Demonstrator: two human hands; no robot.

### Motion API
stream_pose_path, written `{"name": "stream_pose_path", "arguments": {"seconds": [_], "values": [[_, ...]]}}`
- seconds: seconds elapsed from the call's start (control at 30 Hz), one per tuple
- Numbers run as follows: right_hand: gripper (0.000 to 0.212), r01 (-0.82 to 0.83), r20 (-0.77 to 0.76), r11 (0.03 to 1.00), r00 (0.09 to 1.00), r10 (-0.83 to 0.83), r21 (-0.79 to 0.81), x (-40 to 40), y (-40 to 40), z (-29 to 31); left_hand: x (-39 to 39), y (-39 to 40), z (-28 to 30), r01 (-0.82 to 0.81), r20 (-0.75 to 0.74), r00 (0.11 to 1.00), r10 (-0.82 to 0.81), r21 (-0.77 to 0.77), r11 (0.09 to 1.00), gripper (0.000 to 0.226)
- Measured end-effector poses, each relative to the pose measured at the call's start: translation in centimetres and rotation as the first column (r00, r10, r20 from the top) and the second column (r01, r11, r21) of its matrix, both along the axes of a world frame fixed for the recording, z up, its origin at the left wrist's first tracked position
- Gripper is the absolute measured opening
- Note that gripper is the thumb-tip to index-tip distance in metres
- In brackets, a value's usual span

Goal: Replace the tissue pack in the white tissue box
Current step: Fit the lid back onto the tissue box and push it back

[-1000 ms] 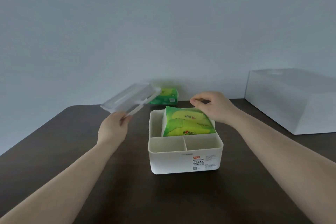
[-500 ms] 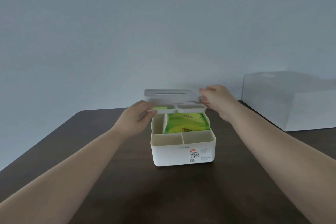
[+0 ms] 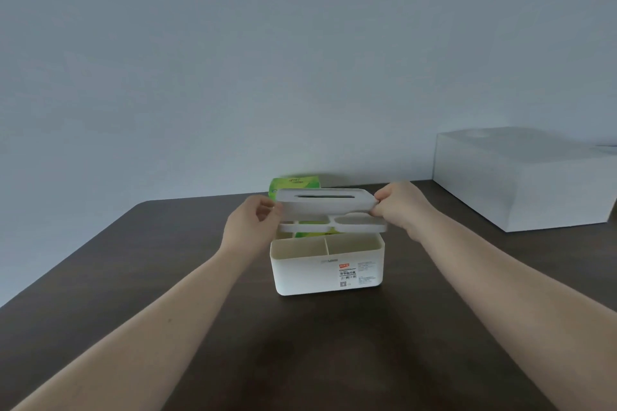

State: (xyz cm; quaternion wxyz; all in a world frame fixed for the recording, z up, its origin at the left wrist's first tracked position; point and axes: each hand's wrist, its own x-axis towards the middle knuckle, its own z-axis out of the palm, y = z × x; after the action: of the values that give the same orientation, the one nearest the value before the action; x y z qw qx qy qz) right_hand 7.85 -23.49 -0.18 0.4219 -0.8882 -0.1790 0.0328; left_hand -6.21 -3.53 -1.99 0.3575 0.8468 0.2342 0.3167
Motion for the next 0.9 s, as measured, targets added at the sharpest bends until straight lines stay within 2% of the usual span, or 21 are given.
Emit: {"name": "stream_pose_path", "arguments": {"seconds": [0.13, 0.3, 0.5, 0.63, 0.77, 0.83, 0.9], "values": [[0.044, -0.009, 0.018, 1.0, 1.0, 0.009, 0.019, -0.5, 0.0, -0.2, 0.6, 0.4, -0.2, -0.109, -0.007, 0.994, 0.108, -0.08, 0.991, 0.044], [0.052, -0.037, 0.073, 0.999, 0.997, 0.034, 0.038, -0.8, 0.4, -0.5, 1.2, -0.2, 0.0, -0.134, -0.149, 0.981, 0.128, -0.032, 0.99, 0.041], [0.052, -0.106, 0.089, 0.994, 0.99, 0.109, -0.03, -0.7, 0.6, -0.9, 2.1, 0.2, -0.3, -0.162, -0.16, 0.977, 0.14, -0.13, 0.978, 0.019], [0.048, -0.138, 0.089, 0.985, 0.985, 0.147, -0.103, -0.7, 0.3, -0.3, 2.9, 0.0, -0.5, -0.133, -0.12, 0.987, 0.106, -0.24, 0.962, 0.019], [0.054, -0.094, 0.15, 0.992, 0.983, 0.106, -0.084, 0.0, 0.5, -0.3, 3.2, 0.4, -0.6, -0.165, -0.112, 0.983, 0.146, -0.175, 0.971, 0.021], [0.042, -0.055, 0.187, 0.994, 0.98, 0.072, -0.094, 0.2, 0.8, -0.6, 3.2, 0.5, -0.7, -0.198, -0.082, 0.979, 0.188, -0.15, 0.969, 0.014], [0.042, -0.004, 0.203, 0.996, 0.979, 0.022, -0.091, 0.3, 1.1, -0.9, 3.2, 0.4, -1.0, -0.211, -0.034, 0.978, 0.208, -0.199, 0.957, 0.013]]}}
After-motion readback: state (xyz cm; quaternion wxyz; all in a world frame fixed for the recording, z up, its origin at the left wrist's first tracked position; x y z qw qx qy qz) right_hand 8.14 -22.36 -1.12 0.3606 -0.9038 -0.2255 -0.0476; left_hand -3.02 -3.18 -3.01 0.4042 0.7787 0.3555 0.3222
